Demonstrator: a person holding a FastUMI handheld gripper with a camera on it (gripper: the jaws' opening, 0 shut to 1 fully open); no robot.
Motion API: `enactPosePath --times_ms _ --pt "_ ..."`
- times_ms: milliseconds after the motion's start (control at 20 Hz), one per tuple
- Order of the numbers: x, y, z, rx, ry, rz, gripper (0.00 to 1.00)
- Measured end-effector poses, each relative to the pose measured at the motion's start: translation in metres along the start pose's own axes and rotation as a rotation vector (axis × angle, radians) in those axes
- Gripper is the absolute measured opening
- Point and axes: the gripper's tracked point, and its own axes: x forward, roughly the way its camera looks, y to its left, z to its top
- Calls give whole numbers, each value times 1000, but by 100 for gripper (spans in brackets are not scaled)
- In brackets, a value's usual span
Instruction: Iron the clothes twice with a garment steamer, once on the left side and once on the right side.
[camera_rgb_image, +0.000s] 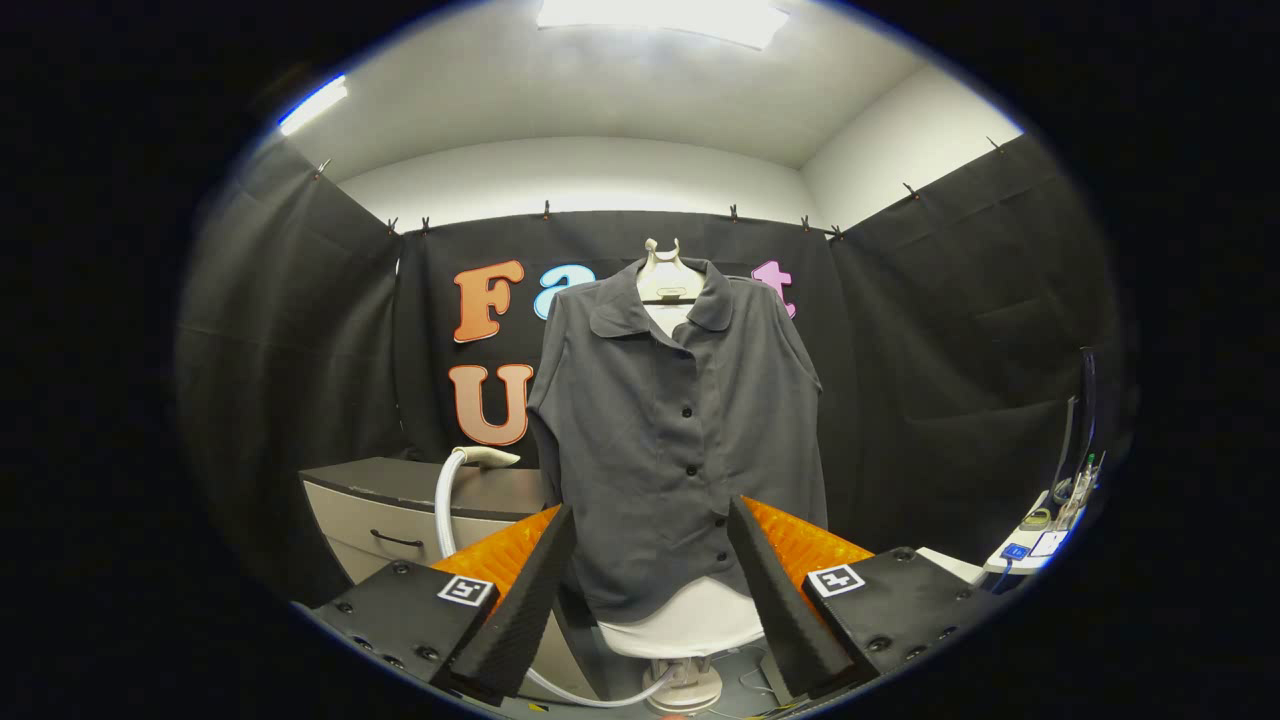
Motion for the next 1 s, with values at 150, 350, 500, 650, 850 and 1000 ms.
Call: enactPosePath --times_ms 150,350,500,650,850,1000 --pt "-3 2 0 -8 3 1 98" --pt "-1 3 -1 5 6 -9 98" --pt "1 11 1 20 6 2 98" --pt "5 21 3 12 5 25 98" --pt "11 36 2 37 11 43 98" --pt "22 53 -3 87 39 81 98"
